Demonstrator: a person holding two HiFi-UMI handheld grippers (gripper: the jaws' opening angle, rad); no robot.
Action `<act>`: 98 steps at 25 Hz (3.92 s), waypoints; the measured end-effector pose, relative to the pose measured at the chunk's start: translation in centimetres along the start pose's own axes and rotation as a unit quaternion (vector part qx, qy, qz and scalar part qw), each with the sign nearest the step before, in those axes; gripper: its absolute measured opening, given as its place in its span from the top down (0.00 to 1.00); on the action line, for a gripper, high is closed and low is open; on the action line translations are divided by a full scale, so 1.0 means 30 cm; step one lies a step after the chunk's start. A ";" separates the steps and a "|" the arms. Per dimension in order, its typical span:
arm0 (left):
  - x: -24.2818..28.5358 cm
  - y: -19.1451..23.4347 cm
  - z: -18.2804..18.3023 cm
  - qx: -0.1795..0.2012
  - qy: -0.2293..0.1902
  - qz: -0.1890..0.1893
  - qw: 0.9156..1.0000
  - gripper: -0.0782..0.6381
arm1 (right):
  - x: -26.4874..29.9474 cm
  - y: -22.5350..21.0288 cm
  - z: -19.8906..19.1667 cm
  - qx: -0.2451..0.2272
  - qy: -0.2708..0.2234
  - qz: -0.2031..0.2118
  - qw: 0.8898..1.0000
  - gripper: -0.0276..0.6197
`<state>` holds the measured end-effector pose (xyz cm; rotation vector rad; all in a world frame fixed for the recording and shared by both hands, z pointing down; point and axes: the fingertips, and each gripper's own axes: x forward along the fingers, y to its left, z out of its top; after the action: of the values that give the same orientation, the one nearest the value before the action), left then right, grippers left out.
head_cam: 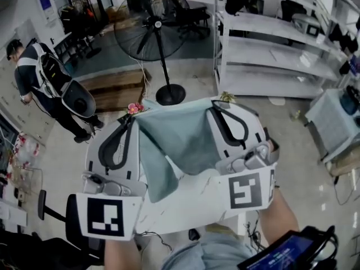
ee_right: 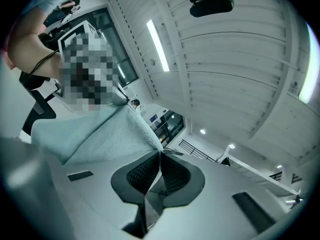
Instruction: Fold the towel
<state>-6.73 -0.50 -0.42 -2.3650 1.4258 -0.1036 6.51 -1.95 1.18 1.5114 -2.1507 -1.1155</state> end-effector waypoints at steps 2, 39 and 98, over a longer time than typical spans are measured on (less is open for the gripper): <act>-0.009 -0.011 0.025 0.007 -0.003 -0.004 1.000 0.87 | -0.024 -0.021 0.017 0.001 -0.004 -0.008 1.000 0.91; 0.750 0.042 -1.212 -0.131 0.216 -0.006 0.968 0.74 | 0.624 0.713 -1.122 0.165 0.197 0.226 0.940 0.75; -0.204 -0.447 -1.607 -0.184 0.431 -0.100 0.878 0.78 | 0.104 1.323 -0.885 0.074 0.176 0.521 0.832 0.76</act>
<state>-10.61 -3.06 49.78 -2.9483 1.6367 -1.1689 -5.00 -10.05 46.92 0.3178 -2.2557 -0.2518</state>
